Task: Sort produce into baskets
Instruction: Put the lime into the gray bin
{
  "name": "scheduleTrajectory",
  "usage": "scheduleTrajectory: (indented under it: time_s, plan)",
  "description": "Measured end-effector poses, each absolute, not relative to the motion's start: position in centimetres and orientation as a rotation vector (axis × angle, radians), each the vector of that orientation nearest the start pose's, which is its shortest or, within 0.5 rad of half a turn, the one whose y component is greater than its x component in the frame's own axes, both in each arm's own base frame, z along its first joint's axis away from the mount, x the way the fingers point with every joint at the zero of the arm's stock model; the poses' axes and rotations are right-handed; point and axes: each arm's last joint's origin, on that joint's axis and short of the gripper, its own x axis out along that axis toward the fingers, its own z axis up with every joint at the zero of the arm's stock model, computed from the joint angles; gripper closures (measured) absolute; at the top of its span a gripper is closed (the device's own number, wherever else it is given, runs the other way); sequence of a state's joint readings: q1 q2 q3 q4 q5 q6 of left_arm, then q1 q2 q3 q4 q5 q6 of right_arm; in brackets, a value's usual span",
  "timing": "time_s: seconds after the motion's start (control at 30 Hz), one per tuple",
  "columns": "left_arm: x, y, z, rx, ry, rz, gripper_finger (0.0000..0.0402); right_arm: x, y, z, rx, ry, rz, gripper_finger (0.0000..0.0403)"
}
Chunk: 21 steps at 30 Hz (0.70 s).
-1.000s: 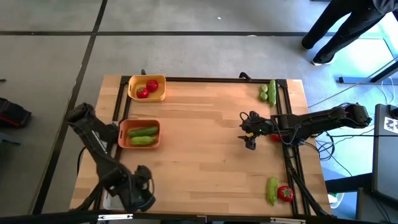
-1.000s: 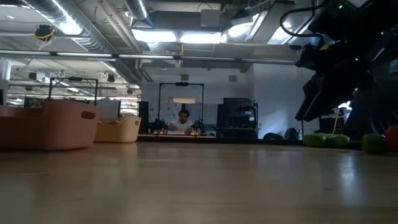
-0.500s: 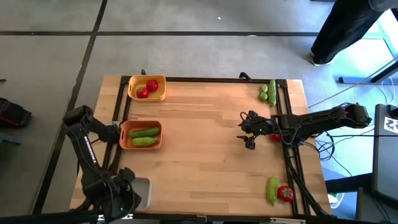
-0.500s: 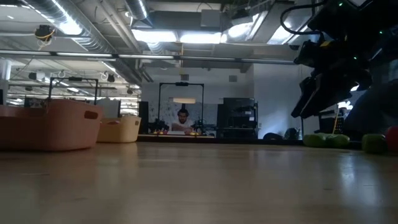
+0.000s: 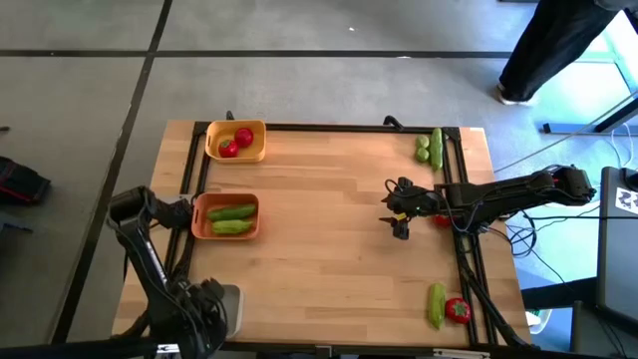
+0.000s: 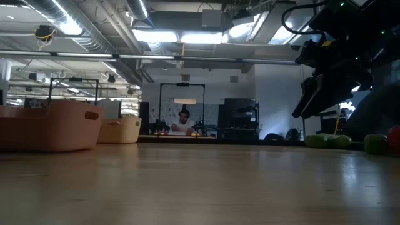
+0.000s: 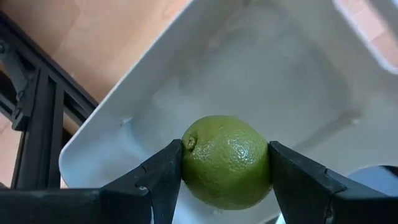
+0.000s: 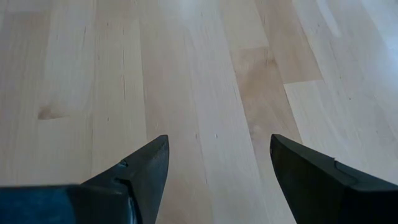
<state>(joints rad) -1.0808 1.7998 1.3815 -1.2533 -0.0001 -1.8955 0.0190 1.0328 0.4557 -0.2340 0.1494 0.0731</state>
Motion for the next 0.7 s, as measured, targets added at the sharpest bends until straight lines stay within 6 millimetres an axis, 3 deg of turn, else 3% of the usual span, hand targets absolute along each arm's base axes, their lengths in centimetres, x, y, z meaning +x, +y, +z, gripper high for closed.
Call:
scheduleTrajectory:
  time_s: [0.53, 0.7]
  plan:
    - [14.4, -27.8, 19.6, -0.514, 1.546, 0.798, 0.019, 18.9, -0.1, 17.7, 0.001, 0.803, -0.153, 0.0134]
    - [14.2, -27.6, 19.7, -0.514, 1.549, 0.848, 0.0153, 18.9, -0.1, 17.7, 0.001, 0.803, -0.153, 0.0134]
